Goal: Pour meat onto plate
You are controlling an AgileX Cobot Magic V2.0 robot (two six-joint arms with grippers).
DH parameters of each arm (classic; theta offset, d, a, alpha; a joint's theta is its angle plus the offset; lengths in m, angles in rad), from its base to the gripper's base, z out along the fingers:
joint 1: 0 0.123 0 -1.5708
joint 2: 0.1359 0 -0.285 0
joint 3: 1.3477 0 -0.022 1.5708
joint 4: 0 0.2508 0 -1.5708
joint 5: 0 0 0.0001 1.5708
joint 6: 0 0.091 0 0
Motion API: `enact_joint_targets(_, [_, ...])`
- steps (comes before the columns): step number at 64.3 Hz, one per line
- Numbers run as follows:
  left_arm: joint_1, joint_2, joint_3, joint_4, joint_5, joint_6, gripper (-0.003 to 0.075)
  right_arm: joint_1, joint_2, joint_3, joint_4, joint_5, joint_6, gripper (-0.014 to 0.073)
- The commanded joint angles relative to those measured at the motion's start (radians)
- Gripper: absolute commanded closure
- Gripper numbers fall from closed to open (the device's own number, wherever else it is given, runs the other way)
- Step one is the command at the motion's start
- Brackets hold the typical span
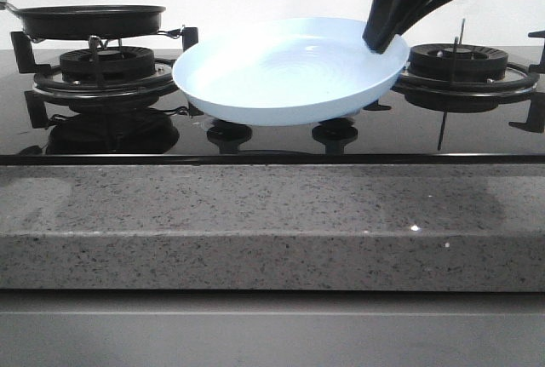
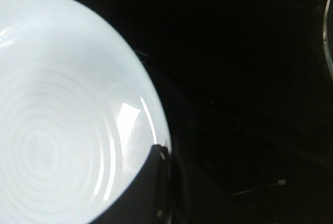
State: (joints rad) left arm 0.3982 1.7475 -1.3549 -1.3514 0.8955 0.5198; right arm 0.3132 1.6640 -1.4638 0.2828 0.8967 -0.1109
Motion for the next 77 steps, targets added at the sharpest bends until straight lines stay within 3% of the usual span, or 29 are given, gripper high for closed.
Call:
enact_joint_targets(1, [0.001,-0.006,-0.069,-0.088,0.031,0.003,0.0249,-0.002,-0.048,-0.024,0.026,-0.040,-0.004,0.0654])
enact_joint_targets(50, [-0.044,0.131,-0.196,-0.120,0.047,0.000,0.0257,-0.002,-0.048,-0.024,0.026,-0.040,-0.004,0.0654])
enact_joint_targets(59, [-0.044,0.131,-0.196,-0.119,0.051,0.000,0.0344,-0.002,-0.048,-0.024,0.026,-0.040,-0.004,0.0654])
enact_joint_targets(77, [-0.044,0.131,-0.196,-0.119,0.076,-0.025,0.0606,-0.002,-0.048,-0.024,0.026,-0.040,-0.004,0.0654])
